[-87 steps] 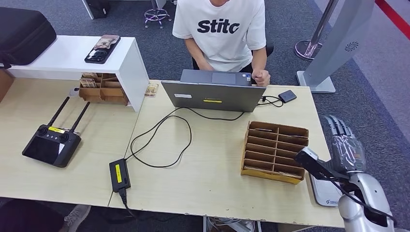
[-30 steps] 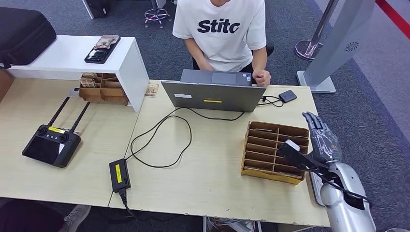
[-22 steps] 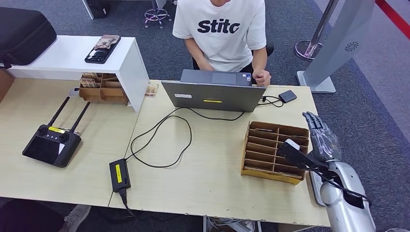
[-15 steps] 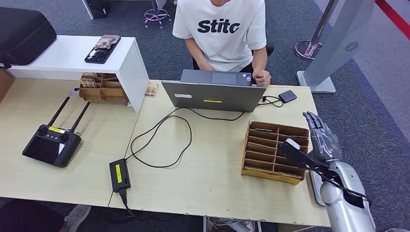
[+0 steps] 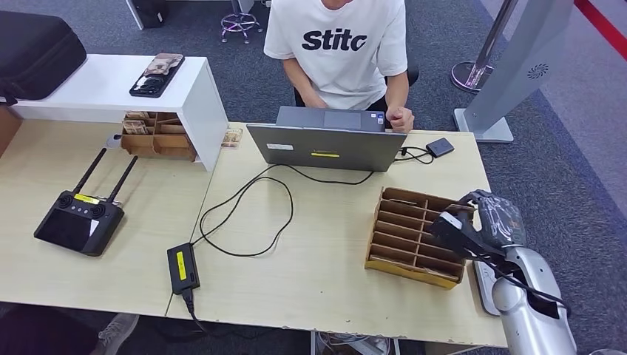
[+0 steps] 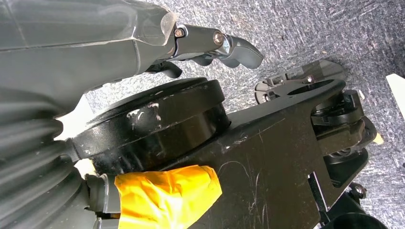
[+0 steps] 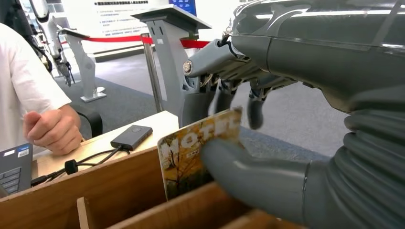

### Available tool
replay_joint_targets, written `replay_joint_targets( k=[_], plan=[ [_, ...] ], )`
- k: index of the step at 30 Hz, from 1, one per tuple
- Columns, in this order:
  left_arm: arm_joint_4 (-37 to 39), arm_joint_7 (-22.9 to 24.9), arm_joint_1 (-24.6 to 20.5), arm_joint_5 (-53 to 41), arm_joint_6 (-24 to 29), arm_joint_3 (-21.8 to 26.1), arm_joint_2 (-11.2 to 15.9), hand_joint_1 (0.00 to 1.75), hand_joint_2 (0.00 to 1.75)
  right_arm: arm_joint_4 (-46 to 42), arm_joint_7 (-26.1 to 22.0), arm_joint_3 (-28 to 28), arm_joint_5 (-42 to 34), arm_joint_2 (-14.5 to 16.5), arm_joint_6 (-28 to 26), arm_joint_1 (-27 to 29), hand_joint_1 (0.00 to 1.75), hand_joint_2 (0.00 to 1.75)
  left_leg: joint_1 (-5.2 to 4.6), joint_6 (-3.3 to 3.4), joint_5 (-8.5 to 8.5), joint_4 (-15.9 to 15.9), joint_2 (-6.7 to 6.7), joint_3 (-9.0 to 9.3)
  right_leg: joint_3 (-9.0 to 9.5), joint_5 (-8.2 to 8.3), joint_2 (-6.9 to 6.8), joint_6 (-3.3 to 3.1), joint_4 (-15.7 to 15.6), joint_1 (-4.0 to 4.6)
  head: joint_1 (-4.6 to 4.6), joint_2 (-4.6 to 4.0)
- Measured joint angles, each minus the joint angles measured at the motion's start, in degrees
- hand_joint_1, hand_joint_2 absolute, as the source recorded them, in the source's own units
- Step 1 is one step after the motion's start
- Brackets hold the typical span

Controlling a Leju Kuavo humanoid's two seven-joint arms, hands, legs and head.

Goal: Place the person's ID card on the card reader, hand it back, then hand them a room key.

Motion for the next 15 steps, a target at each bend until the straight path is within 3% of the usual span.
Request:
replay_joint_targets(
  k=[15],
  plan=[
    [0.0,0.03,0.0,0.13,-0.02,0.0,-0.02,0.0,1.75,0.04,-0.2,-0.36,0.63,0.0,-0.38,-0.13,1.75,1.75,0.0,0.0,0.0,0.0,-0.01,0.01,0.03,0.0,-0.01,0.0,0.0,0.0,0.01,0.0]
  ],
)
